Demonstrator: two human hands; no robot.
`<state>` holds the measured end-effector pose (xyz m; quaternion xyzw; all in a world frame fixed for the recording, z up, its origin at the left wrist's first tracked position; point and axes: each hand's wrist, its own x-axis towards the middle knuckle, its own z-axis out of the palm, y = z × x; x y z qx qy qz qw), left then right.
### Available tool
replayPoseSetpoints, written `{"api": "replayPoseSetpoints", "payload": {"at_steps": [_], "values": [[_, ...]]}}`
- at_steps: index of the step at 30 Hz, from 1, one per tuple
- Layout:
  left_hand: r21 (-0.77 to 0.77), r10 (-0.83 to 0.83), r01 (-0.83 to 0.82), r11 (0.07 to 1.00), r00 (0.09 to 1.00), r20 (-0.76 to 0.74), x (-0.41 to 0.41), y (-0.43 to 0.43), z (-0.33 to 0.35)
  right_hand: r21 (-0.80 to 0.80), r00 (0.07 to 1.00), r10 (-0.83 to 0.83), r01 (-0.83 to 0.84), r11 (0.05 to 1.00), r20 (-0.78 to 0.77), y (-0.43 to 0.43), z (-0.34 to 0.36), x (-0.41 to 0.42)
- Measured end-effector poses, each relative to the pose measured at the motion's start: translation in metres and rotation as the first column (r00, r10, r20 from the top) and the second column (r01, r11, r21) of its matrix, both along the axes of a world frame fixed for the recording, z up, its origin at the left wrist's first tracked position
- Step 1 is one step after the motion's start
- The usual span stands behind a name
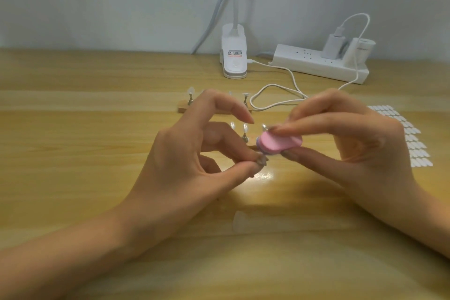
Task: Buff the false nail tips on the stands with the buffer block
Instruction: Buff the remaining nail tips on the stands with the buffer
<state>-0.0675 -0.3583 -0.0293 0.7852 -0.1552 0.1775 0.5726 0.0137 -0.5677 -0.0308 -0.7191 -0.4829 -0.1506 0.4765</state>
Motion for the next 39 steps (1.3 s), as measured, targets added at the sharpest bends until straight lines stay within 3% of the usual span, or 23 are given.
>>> {"api": "replayPoseSetpoints", "payload": {"at_steps": [3, 6, 9, 11, 19, 26, 30, 35, 39], "values": [[-0.055, -0.024, 0.022, 0.998, 0.999, -0.040, 0.002, 0.002, 0.000, -0.016, 0.998, 0.003, -0.004, 1.000, -0.055, -0.002, 0.001, 0.003], [-0.182, -0.040, 0.023, 0.983, 0.996, -0.085, 0.005, 0.005, 0.000, -0.183, 0.996, 0.070, -0.079, 0.980, -0.056, -0.008, 0.006, -0.001], [-0.229, -0.054, 0.032, 0.973, 0.995, -0.090, 0.005, 0.007, 0.000, -0.468, 0.990, 0.055, 0.012, 0.883, 0.129, -0.011, 0.004, -0.006], [-0.235, -0.067, 0.044, 0.971, 0.994, -0.091, 0.003, 0.008, 0.001, -0.545, 0.972, 0.022, 0.111, 0.831, 0.233, -0.011, 0.005, -0.011], [-0.154, -0.048, 0.032, 0.987, 0.993, -0.103, 0.002, 0.011, 0.001, -0.597, 0.974, 0.165, -0.041, 0.801, 0.154, 0.019, 0.003, -0.042], [-0.148, -0.089, 0.070, 0.987, 0.988, -0.122, 0.002, 0.012, 0.000, -0.575, 0.975, 0.036, 0.099, 0.812, 0.218, 0.021, 0.005, -0.043], [-0.158, -0.106, 0.084, 0.984, 0.985, -0.138, 0.002, 0.013, 0.000, -0.551, 0.995, 0.017, 0.039, 0.834, 0.096, 0.009, 0.017, -0.031], [-0.171, -0.129, 0.102, 0.980, 0.979, -0.157, 0.002, 0.012, 0.000, -0.652, 0.986, 0.150, -0.159, 0.742, -0.070, -0.005, 0.028, -0.014], [-0.164, -0.135, 0.109, 0.981, 0.978, -0.160, 0.002, 0.012, 0.000, -0.679, 0.984, 0.180, -0.130, 0.722, 0.004, 0.001, 0.017, -0.014]]}}
